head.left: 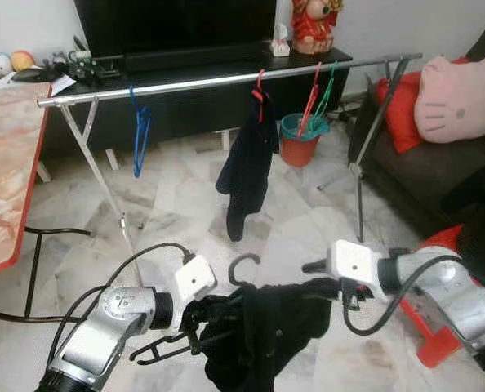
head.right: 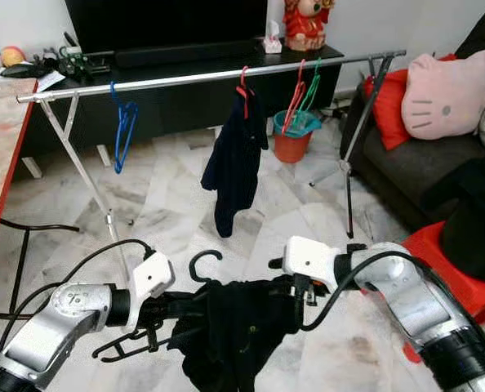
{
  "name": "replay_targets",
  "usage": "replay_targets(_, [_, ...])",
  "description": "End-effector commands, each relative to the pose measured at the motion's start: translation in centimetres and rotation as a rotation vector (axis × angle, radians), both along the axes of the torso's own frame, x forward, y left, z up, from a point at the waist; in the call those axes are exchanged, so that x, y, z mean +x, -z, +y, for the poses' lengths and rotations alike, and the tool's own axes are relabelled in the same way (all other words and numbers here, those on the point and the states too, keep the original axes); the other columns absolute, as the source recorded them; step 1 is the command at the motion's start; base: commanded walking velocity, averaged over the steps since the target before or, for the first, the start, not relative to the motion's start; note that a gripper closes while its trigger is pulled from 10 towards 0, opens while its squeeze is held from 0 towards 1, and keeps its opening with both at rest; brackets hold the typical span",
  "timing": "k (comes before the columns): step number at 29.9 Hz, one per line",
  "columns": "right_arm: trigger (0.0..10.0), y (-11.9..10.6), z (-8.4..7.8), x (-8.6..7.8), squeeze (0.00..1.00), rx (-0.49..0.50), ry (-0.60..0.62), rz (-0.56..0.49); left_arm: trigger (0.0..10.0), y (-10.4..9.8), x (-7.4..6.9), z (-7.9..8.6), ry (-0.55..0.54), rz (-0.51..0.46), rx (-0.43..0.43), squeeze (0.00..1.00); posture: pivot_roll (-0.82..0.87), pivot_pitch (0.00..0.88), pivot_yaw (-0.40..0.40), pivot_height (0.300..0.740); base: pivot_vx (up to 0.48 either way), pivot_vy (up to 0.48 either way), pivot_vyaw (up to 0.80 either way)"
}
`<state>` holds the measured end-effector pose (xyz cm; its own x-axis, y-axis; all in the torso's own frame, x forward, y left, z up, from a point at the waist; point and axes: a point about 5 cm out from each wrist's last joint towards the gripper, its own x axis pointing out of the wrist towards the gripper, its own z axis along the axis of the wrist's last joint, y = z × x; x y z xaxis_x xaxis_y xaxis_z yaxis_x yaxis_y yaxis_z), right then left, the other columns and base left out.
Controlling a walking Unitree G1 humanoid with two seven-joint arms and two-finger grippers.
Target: Hang hanger
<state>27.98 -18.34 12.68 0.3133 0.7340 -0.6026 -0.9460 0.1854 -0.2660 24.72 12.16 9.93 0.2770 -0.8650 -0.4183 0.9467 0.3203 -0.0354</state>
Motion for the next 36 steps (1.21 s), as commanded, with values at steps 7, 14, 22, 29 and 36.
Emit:
replay_targets(7, [10.0,-0.8,0.4,0.5,1.0,0.044,-0.007,-0.008,10.0,-1.1,0.5,-0.6,0.026,-0.043,-0.019,0.0,-0.01,0.0,-0.012,0.74,0.0,0.0,0.0])
replay_targets(14, [10.0,-0.3,0.2,0.3,0.0,0.034,-0.037,0.024,10.0,-1.2,0.5,-0.6,0.022,-0.04,-0.021,0.0,-0.02,0.0,-0.01,0.74,0.0,0.0,0.0])
replay_targets(22, [10.0,0.6,0.3,0.7,0.0,0.017,-0.013,0.025,10.0,-1.3,0.2,-1.0,0.046,-0.031,-0.03,0.0,-0.01,0.0,-0.014,0.74,0.0,0.0,0.0])
replay_targets(29, [10.0,1.3,0.8,1.0,0.0,0.046,-0.004,0.036,10.0,-1.3,0.2,-1.3,0.062,-0.027,-0.031,0.0,-0.01,0.0,-0.017,0.74,0.0,0.0,0.0])
replay_targets(36, [10.0,2.2,1.1,0.5,0.0,0.061,-0.028,0.092,10.0,-1.4,0.0,-1.5,0.08,-0.02,-0.035,0.0,-0.01,0.0,-0.017,0.74,0.0,0.0,0.0])
